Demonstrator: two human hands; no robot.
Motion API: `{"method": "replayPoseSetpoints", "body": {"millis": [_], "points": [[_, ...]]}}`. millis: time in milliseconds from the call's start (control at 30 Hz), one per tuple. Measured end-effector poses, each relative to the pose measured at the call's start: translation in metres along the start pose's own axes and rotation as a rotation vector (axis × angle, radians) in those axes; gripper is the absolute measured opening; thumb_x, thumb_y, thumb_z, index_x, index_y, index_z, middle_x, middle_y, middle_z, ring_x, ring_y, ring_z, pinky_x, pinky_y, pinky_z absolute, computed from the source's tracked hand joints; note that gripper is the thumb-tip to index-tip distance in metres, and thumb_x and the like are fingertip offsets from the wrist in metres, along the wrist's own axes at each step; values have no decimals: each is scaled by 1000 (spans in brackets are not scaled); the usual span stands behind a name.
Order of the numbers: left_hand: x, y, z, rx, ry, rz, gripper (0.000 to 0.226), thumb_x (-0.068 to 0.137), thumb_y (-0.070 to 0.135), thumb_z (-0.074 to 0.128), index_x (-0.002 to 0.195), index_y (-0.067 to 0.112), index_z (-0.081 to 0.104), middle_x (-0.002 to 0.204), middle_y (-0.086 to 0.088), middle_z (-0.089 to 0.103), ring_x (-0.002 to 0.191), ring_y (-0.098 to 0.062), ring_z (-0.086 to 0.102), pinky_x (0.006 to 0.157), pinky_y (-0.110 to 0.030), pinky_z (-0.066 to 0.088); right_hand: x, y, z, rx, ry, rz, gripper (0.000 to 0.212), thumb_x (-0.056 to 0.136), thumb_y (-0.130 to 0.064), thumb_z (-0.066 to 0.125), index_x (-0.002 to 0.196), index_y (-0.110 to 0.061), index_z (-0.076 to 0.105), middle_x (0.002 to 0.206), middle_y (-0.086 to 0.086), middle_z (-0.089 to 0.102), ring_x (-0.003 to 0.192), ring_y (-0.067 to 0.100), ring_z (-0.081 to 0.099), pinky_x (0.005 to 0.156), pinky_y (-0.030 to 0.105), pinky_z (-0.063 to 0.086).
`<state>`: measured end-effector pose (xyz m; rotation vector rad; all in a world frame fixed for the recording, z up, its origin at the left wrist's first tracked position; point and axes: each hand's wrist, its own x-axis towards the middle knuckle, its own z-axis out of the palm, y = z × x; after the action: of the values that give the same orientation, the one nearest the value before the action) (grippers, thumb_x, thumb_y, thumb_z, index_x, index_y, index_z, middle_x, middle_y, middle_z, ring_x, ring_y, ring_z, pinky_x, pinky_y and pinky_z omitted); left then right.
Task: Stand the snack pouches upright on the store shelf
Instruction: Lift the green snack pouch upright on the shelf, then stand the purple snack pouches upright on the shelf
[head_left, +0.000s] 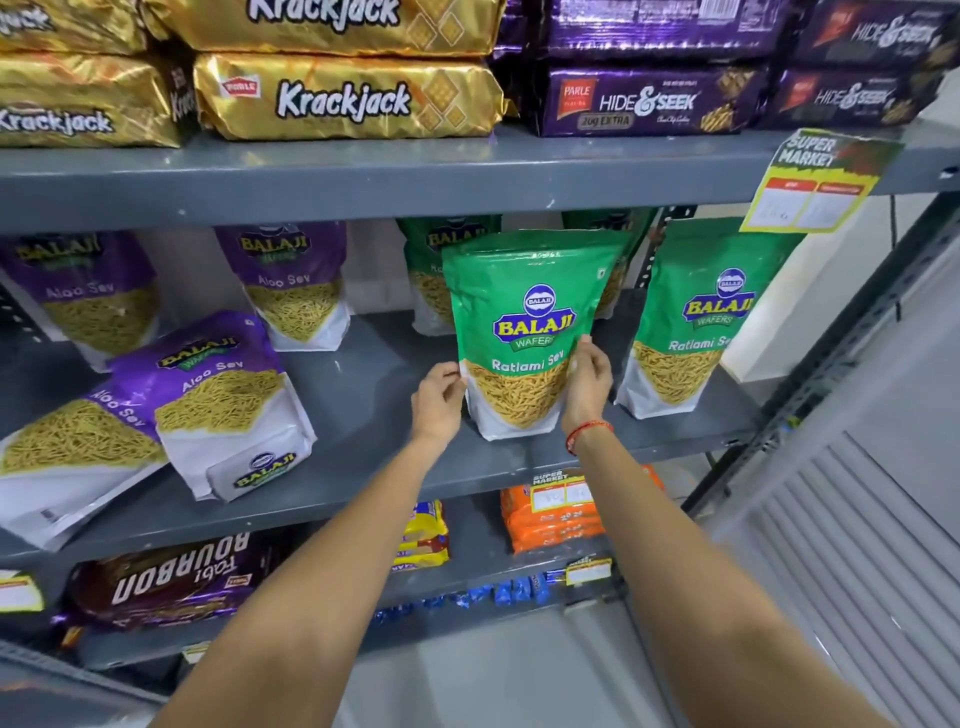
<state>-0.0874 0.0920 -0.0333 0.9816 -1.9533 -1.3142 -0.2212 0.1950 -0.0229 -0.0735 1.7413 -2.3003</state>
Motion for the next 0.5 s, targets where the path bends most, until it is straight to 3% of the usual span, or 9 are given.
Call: {"method": "replayPoseSetpoints", "body": {"millis": [67, 100, 167, 233, 300, 367, 433, 500], "points": [[-4, -5, -14, -19, -1, 1, 23, 90, 13, 53, 111, 9, 61, 111, -14, 70, 103, -22, 64, 84, -23, 44, -16, 13, -3, 23, 153, -4, 21, 92, -30, 57, 96, -9, 58, 101, 5, 64, 87, 6, 60, 67, 5, 47], [-6, -7, -25, -23, 28, 6, 23, 90, 15, 54, 111, 10, 61, 110, -13, 70, 101, -20, 64, 85, -21, 42, -28, 21, -2, 6, 223, -11, 27, 91, -32, 57, 97, -6, 59, 102, 9, 65, 89, 13, 62, 73, 11, 50], [-9, -13, -53, -40, 116, 21, 23, 90, 15, 54, 110, 7, 61, 110, -16, 69, 101, -22, 63, 89, -24, 43, -54, 38, 6, -59, 322, -17, 33, 93, -30, 54, 101, 1, 60, 106, 21, 64, 98, 29, 60, 88, 34, 50], [-10, -20, -88, -66, 234, 30, 22, 90, 7, 52, 109, 0, 61, 108, -20, 67, 99, -28, 62, 90, -30, 44, -83, 52, 23, -110, 330, -27, 34, 95, -25, 51, 104, 6, 60, 106, 27, 62, 99, 36, 58, 89, 42, 46], [-14, -28, -127, -82, 379, 7, 20, 90, 5, 51, 106, -2, 61, 99, -15, 65, 91, -24, 58, 86, -28, 43, -112, 62, 47, -137, 275, -51, 32, 95, -21, 50, 105, 8, 60, 105, 28, 63, 98, 38, 58, 87, 39, 45], [-20, -36, -161, -89, 509, -3, 20, 91, 10, 51, 103, -2, 61, 94, -9, 62, 87, -19, 55, 75, -17, 39, -134, 68, 74, -152, 184, -83, 24, 95, -14, 51, 101, 7, 60, 104, 27, 64, 99, 38, 59, 88, 37, 44], [-28, -47, -192, -75, 590, -4, 24, 92, 16, 51, 102, -5, 60, 90, -9, 59, 84, -19, 53, 63, -9, 36, -152, 72, 104, -197, 38, -115, 18, 94, -12, 52, 97, 3, 61, 101, 27, 65, 98, 37, 59, 84, 29, 42], [-35, -58, -214, -113, 623, -56, 31, 92, 21, 53, 106, -6, 57, 92, -11, 59, 85, -20, 53, 64, -9, 42, -165, 75, 133, -270, -176, -117, 20, 93, -17, 55, 98, 1, 61, 100, 26, 65, 97, 36, 59, 78, 22, 38]]}}
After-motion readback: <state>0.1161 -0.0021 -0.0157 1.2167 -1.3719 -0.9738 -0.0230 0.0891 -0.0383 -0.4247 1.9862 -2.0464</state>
